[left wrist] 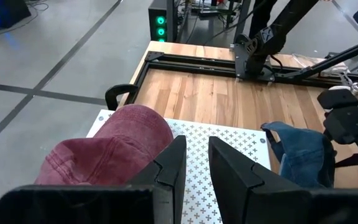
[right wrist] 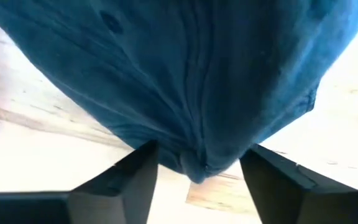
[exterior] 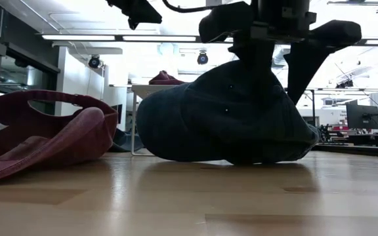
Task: Pick & Place hat
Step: Put the bottom blue cap on the shelf
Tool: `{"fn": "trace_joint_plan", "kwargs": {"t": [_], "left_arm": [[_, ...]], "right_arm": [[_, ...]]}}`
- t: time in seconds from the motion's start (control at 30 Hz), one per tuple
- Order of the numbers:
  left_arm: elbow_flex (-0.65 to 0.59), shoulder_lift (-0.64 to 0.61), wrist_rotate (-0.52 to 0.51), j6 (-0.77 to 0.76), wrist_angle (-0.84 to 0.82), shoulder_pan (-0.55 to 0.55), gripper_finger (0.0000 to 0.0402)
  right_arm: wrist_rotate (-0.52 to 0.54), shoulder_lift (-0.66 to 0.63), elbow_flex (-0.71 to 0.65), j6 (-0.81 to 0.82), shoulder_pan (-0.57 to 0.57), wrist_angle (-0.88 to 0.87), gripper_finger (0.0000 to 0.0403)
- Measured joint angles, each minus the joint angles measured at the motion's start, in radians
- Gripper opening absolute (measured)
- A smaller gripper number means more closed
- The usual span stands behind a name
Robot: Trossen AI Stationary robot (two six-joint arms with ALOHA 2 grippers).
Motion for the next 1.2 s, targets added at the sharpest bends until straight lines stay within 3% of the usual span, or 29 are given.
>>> {"fn": "trace_joint_plan", "kwargs": {"t": [0.3, 0.73, 0.97, 1.2], "left_arm": [[0.0, 0.0, 0.0, 0.0, 0.0, 0.0, 0.0069], [0.0, 0.0, 0.0, -0.001, 0.0, 0.0, 0.0069], [0.0, 0.0, 0.0, -0.001, -0.001, 0.0, 0.0069], [0.0, 0.0, 0.0, -0.004, -0.001, 0.0, 0.0069]], "right_arm": [[-0.018, 0.0, 0.0, -0.011, 0.002, -0.014, 0.0149], [0.021, 0.0, 0.0, -0.036, 0.0, -0.014, 0.0099], [0.017, 0.0, 0.0, -0.086, 0.0, -0.006, 0.0025], [-0.015, -0.011, 0.007, -0.134, 0.002, 0.025, 0.0023]]}}
